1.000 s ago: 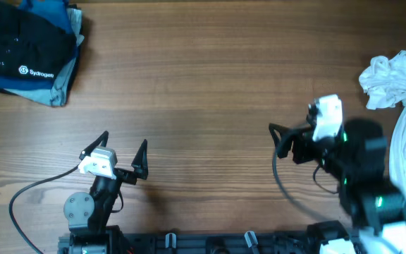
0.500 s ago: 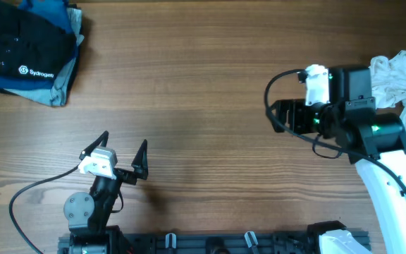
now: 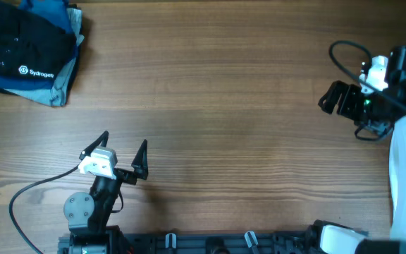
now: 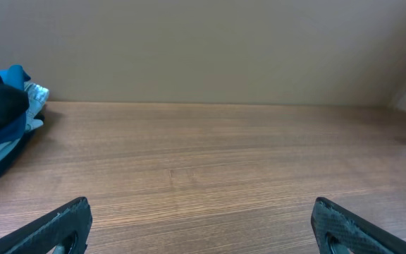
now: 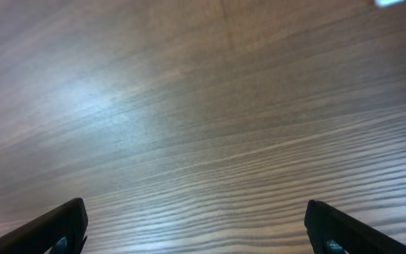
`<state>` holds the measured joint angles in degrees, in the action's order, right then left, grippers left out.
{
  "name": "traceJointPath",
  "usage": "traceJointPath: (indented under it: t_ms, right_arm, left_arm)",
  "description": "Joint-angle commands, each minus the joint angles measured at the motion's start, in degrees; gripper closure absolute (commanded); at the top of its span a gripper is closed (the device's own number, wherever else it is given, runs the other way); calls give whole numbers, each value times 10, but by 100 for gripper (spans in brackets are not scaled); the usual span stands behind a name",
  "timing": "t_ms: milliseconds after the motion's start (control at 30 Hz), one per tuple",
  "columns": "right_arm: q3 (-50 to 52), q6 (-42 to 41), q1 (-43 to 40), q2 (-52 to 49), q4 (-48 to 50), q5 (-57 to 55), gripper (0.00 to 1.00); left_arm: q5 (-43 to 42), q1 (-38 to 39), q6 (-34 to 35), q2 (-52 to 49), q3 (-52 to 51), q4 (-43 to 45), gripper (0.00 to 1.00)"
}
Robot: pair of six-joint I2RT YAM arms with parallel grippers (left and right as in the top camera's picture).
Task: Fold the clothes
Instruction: 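Reach the right gripper toward the crumpled white T-shirt at right edge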
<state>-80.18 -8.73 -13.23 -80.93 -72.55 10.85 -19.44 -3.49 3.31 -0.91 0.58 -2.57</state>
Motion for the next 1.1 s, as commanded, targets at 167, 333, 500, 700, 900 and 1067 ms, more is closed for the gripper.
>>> traceJointPath:
  t_ms: [167,333,500,700,900,1067]
  right_arm:
    - [-17,-10,-1,-17,-17,12,0]
    - [-17,-14,-1,-17,-19,12,0]
    - [-17,-18,-1,-18,3,-48,0]
    - [-24,-61,-15,-67,12,-100,0]
    - [-78,-55,-65,-152,9,-100,0]
    - [-163,-47,-80,-202,4,-100,0]
  left_arm:
    - [-7,2,1,0,-2,-1,0]
    - [-7,2,1,0,-2,-1,0]
    - [-7,2,1,0,-2,-1,0]
    - [-7,2,1,0,-2,-1,0]
    - [-7,2,1,0,-2,-1,0]
    - [-7,2,1,0,-2,-1,0]
